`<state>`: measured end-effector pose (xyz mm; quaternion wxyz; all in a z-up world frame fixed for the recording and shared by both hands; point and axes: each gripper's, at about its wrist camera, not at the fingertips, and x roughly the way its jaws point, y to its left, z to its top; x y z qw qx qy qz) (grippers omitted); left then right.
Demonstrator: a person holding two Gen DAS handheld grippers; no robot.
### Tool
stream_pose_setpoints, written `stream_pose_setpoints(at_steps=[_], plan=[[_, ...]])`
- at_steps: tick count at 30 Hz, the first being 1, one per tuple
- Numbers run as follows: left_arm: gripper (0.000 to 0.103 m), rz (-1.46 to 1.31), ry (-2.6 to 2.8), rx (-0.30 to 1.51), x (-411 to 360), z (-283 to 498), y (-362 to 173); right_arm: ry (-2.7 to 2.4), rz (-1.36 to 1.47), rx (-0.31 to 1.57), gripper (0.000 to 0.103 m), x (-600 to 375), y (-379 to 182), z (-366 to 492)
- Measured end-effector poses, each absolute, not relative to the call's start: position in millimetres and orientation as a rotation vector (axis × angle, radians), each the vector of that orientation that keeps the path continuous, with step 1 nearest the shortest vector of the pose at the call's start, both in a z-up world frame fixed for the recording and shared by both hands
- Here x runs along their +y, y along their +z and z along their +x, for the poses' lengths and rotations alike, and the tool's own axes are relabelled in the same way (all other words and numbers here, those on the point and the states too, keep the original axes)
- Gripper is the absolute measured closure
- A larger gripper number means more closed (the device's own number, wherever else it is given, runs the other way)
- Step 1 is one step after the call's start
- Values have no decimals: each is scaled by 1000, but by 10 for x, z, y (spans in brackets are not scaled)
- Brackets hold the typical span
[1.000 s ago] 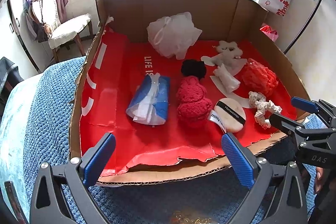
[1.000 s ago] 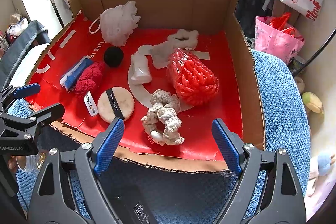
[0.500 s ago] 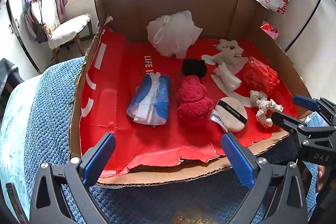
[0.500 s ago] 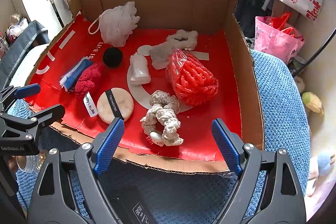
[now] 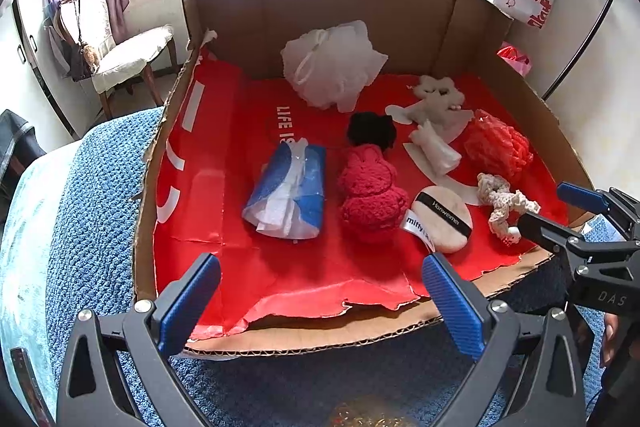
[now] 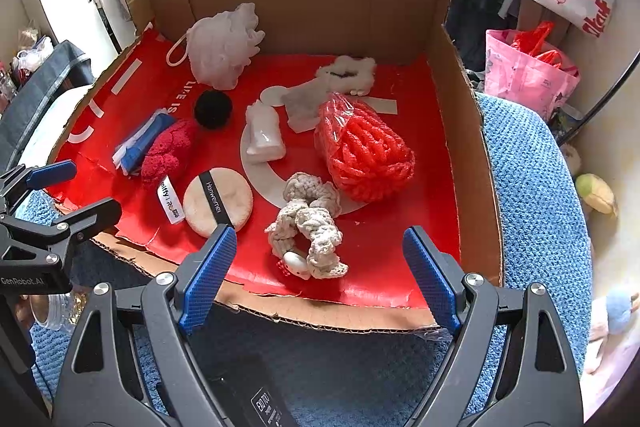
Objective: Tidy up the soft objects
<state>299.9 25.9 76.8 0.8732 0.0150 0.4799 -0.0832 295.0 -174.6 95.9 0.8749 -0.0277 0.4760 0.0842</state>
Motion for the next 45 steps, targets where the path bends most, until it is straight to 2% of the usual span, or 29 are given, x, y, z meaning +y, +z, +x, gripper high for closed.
stream_pose_setpoints(at_steps=[13, 26, 27, 28, 30, 34, 45], plan=[[0, 24, -174, 959, 287, 2779, 968, 175, -54, 952, 18, -1761, 1125, 2789], [0, -7, -184, 798, 321, 1814, 1365, 180, -49, 795, 18, -1868, 1525, 1882], [0, -8, -186, 790, 313, 1744, 1363, 182, -47, 786, 16, -1870, 1527, 1793], [0, -9, -187, 781, 307, 1657, 1352, 185, -48, 776, 11, -1870, 1521, 1685], [0, -8, -180, 775, 297, 1483, 1290, 189, -52, 748, 7, -1854, 1472, 1445], [0, 7, -174, 776, 240, 1198, 1082, 181, -44, 750, 7, -1851, 1232, 1138], [0, 39, -129, 935, 44, 1108, 281, 112, -23, 912, 7, -1869, 413, 1021]])
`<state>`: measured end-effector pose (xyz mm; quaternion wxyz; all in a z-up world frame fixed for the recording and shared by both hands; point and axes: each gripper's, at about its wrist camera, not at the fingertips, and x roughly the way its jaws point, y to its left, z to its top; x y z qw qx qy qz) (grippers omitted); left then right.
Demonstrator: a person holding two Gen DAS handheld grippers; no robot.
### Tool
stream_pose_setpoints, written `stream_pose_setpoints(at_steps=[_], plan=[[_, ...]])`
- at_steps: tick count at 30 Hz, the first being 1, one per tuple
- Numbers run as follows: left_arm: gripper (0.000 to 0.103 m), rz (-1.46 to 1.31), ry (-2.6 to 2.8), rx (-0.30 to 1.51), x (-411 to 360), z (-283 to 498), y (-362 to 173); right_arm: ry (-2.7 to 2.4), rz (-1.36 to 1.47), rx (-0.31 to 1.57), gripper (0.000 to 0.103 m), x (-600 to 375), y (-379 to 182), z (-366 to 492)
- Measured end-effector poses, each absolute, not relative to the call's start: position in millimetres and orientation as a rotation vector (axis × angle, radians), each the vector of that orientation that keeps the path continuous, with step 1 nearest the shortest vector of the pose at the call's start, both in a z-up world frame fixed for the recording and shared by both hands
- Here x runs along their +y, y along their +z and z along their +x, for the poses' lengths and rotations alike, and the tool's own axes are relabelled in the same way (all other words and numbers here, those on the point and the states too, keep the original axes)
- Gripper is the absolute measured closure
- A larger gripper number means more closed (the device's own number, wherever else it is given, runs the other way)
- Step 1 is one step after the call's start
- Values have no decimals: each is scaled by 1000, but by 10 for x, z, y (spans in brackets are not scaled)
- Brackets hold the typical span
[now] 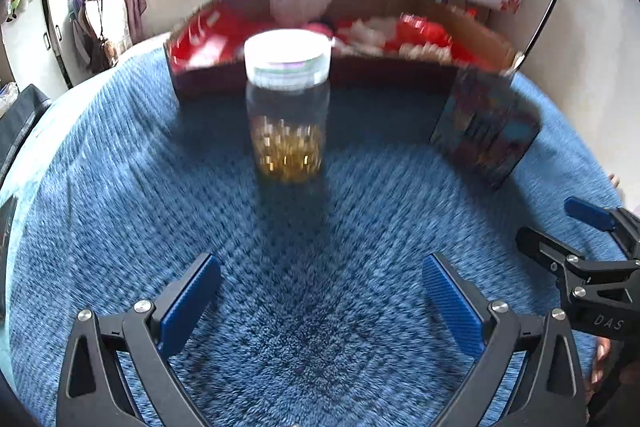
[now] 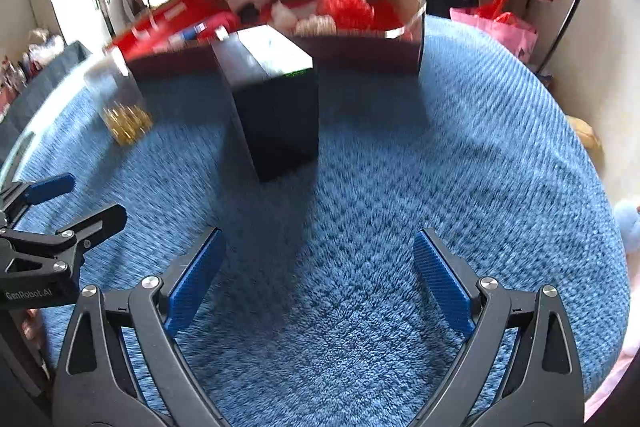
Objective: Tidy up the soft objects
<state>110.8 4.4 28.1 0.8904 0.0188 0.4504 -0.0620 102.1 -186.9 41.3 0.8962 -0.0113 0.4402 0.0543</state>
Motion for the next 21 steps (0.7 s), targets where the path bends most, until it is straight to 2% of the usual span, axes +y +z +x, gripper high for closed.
stream_pose_setpoints(at_steps=[6, 21], plan=[[0, 40, -102, 911, 33, 1106, 230, 88, -21, 915, 4, -1889, 333, 1040], [0, 35, -92, 895, 60, 937, 222, 88, 1, 904, 3, -1912, 323, 1021]])
